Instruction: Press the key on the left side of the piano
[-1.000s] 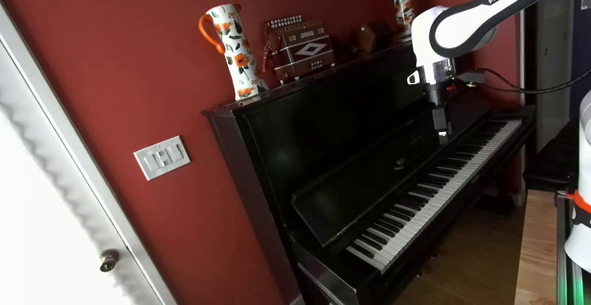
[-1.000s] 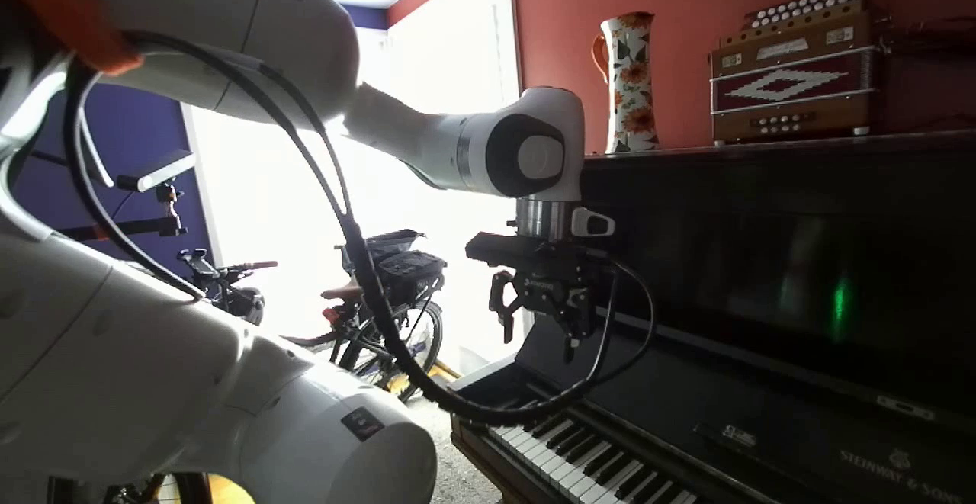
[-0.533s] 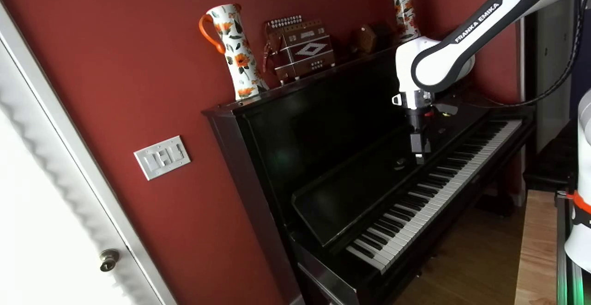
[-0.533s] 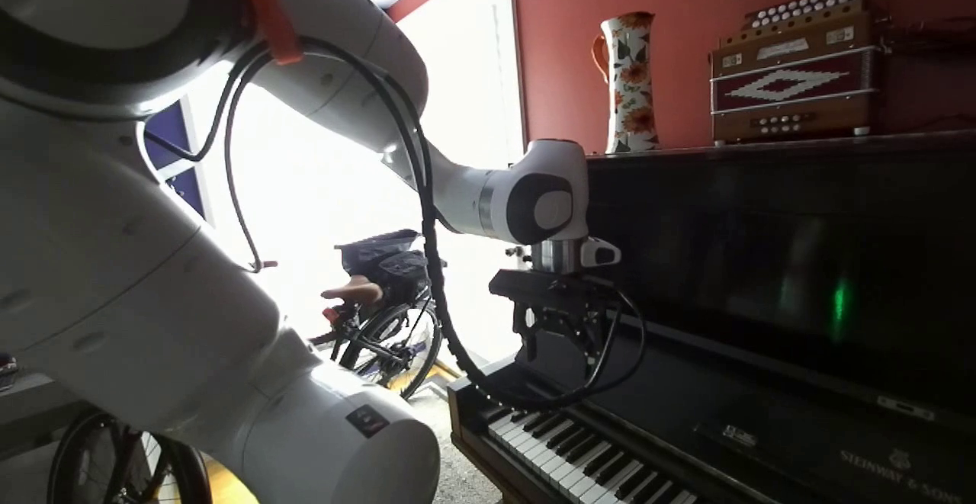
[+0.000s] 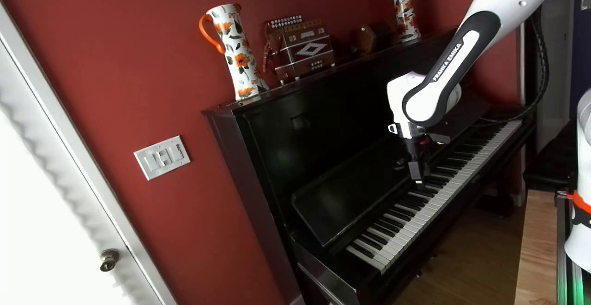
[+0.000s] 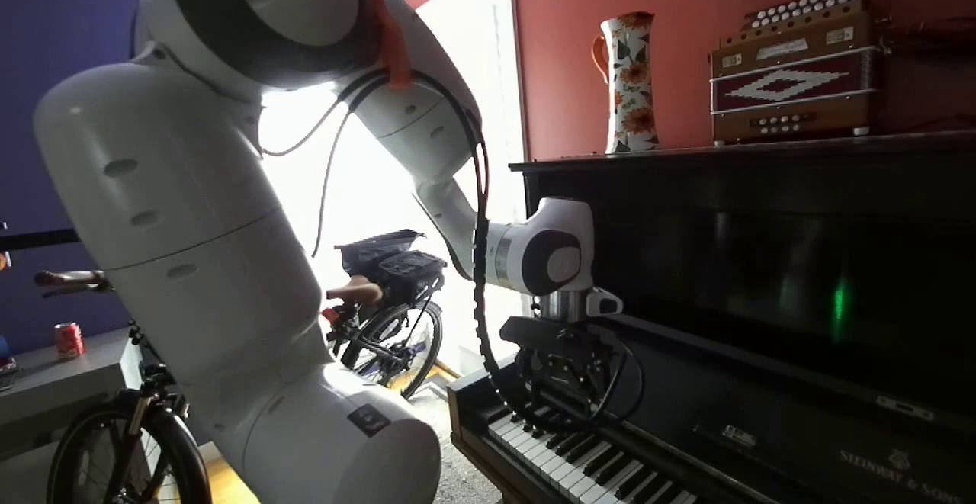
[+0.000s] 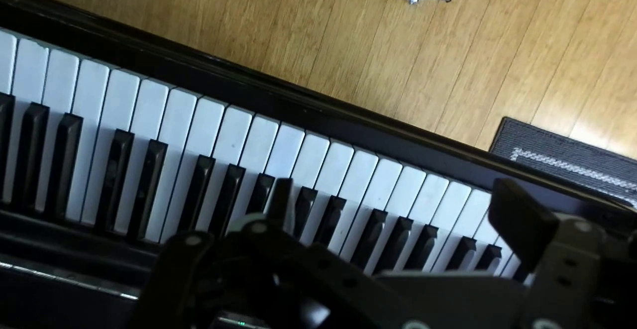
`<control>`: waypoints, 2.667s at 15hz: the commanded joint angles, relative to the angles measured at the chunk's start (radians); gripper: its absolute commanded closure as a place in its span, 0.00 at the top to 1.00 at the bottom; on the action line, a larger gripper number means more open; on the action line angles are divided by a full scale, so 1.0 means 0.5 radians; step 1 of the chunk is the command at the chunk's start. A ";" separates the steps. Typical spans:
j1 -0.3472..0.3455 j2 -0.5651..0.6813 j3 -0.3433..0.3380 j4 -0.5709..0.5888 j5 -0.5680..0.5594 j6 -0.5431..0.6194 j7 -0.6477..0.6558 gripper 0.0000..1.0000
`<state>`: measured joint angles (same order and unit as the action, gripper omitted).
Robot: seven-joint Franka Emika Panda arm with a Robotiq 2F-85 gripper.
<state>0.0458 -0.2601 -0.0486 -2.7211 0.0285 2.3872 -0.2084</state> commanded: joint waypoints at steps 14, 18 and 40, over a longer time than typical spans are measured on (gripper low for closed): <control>0.001 0.486 -0.006 0.030 0.286 0.509 -0.182 1.00; -0.039 0.634 0.022 0.044 0.381 0.645 -0.266 0.69; -0.399 1.065 0.304 0.199 0.522 0.900 -0.431 0.00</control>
<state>-0.1137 0.2310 0.0703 -2.6405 0.2628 2.8092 -0.3868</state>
